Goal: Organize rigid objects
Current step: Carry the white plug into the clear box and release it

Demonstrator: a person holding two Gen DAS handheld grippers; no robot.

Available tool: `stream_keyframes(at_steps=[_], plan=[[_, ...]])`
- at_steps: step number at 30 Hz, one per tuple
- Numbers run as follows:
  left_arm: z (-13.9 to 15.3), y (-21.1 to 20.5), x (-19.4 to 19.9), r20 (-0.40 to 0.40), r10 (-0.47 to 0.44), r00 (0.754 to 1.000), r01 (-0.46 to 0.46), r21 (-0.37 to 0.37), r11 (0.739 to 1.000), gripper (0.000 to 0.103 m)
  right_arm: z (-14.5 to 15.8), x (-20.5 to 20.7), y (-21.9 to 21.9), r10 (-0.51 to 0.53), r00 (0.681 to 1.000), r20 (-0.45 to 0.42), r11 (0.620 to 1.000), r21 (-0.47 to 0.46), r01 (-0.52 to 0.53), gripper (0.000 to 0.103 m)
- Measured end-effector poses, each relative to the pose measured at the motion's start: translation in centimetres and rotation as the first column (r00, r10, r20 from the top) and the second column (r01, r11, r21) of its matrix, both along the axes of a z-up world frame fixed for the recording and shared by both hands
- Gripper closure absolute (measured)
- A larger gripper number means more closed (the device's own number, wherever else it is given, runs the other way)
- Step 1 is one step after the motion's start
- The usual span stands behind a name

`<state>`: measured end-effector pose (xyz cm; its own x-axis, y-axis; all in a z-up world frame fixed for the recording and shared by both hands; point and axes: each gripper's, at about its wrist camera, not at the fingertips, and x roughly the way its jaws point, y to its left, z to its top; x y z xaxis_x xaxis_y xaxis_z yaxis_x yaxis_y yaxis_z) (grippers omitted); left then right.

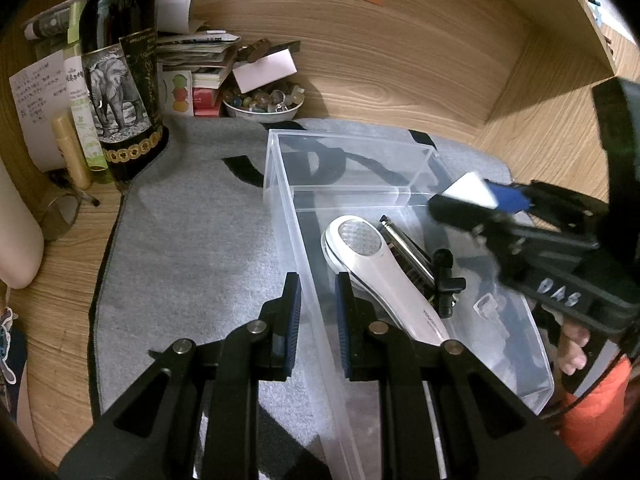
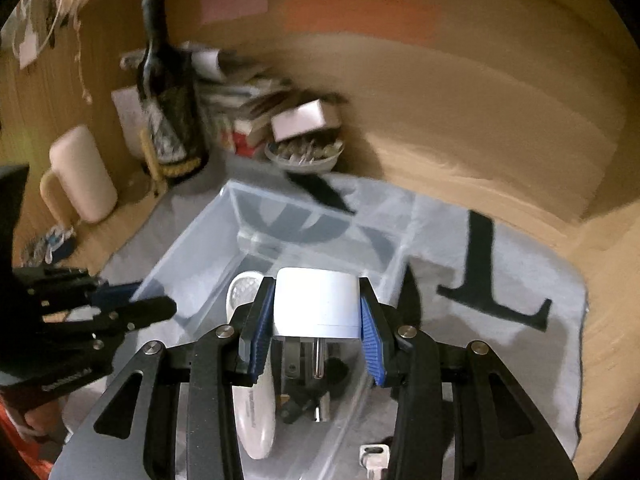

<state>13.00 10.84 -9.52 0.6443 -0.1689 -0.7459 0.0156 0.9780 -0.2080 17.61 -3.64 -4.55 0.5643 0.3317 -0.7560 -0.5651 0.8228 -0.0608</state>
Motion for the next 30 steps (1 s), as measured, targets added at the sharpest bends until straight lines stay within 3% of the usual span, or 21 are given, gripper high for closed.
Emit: stream_keyframes(at_steps=[13, 18, 22, 25, 28, 30], plan=[[-0.1, -0.1, -0.1, 0.002, -0.001, 1.0, 0.001, 0.001, 1.0, 0.088, -2.9, 1.2, 1.4, 0.046, 0.995, -0.093, 0.99, -0.129, -0.058, 0.067], [0.0, -0.1, -0.1, 0.002, 0.0, 1.0, 0.0, 0.004, 1.0, 0.087, -3.2, 1.1, 1.7, 0.048, 0.995, -0.083, 0.986, -0.157, -0.061, 0.067], [0.0, -0.1, -0.1, 0.003, 0.0, 1.0, 0.0, 0.003, 1.0, 0.087, -2.8, 0.8, 1.8, 0.052, 0.996, -0.071, 0.986, -0.153, -0.063, 0.052], [0.0, -0.1, -0.1, 0.002, 0.0, 1.0, 0.0, 0.005, 1.0, 0.087, -2.3, 0.5, 1.6, 0.057, 0.997, -0.06, 0.989, -0.136, -0.065, 0.048], [0.0, -0.1, -0.1, 0.002, 0.0, 1.0, 0.0, 0.009, 1.0, 0.087, -1.8, 0.1, 1.3, 0.041, 0.999, -0.035, 0.991, -0.126, -0.045, 0.03], [-0.1, -0.1, -0.1, 0.002, 0.001, 1.0, -0.001, 0.008, 1.0, 0.087, -1.2, -0.3, 1.0, 0.035, 0.999, -0.016, 0.994, -0.105, -0.037, 0.026]])
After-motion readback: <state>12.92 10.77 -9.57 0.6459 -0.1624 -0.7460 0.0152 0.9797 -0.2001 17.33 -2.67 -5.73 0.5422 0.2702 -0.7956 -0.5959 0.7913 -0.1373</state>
